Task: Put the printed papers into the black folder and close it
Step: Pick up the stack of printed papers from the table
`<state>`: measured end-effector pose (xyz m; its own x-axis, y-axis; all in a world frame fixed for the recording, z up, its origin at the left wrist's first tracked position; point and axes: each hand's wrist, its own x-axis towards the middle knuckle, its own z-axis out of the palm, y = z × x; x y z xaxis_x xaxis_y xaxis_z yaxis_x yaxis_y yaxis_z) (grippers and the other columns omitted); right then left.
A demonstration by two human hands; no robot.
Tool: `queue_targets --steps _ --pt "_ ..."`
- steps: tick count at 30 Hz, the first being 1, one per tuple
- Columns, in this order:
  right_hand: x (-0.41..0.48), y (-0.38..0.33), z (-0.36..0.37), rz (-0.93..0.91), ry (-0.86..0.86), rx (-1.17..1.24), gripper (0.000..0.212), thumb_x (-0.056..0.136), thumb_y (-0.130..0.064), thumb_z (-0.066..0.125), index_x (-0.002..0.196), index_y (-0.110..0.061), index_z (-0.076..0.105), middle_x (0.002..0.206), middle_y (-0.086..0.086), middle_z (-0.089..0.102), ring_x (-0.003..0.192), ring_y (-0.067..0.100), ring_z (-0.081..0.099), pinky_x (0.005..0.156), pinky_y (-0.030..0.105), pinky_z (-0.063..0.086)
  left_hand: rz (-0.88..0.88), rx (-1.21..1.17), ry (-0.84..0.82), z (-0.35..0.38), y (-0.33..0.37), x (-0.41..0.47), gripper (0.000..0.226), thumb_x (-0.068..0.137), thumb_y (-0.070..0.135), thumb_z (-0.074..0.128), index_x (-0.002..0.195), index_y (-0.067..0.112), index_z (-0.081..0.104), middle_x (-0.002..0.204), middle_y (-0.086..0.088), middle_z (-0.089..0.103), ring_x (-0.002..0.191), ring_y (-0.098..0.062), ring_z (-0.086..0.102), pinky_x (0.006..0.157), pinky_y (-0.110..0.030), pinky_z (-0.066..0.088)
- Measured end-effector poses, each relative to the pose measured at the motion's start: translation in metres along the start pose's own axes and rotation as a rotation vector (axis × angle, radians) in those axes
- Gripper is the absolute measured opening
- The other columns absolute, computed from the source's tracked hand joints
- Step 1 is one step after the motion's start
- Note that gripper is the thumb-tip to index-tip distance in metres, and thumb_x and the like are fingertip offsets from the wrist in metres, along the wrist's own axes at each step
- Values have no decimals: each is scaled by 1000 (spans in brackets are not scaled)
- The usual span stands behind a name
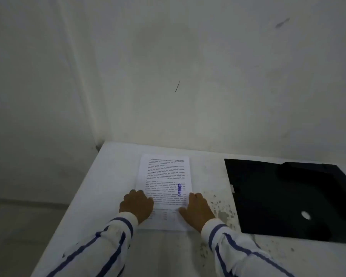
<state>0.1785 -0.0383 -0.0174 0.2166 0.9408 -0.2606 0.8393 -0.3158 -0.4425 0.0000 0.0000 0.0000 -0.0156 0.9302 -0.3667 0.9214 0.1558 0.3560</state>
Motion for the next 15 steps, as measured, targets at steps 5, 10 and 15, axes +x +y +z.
queue_targets --steps 5,10,15 --pt "2 3 17 148 -37 14 44 77 -35 61 108 -13 40 114 11 48 103 25 48 86 35 50 -176 -91 14 8 -14 9 36 91 35 45 108 5 55 117 -15 53 108 -30 52 89 -35 45" --pt "8 6 23 122 -53 -84 49 79 -34 63 114 -8 40 120 12 43 109 26 41 85 32 44 -216 -156 -22 12 -17 19 29 89 32 47 85 4 56 110 -19 58 103 -32 56 80 -32 43" --pt "10 4 22 127 -77 -61 49 81 -32 64 116 -7 40 122 12 41 111 25 41 86 30 44 -211 -258 -67 11 -18 30 42 88 24 51 50 10 41 57 -3 49 57 -19 50 52 -22 37"
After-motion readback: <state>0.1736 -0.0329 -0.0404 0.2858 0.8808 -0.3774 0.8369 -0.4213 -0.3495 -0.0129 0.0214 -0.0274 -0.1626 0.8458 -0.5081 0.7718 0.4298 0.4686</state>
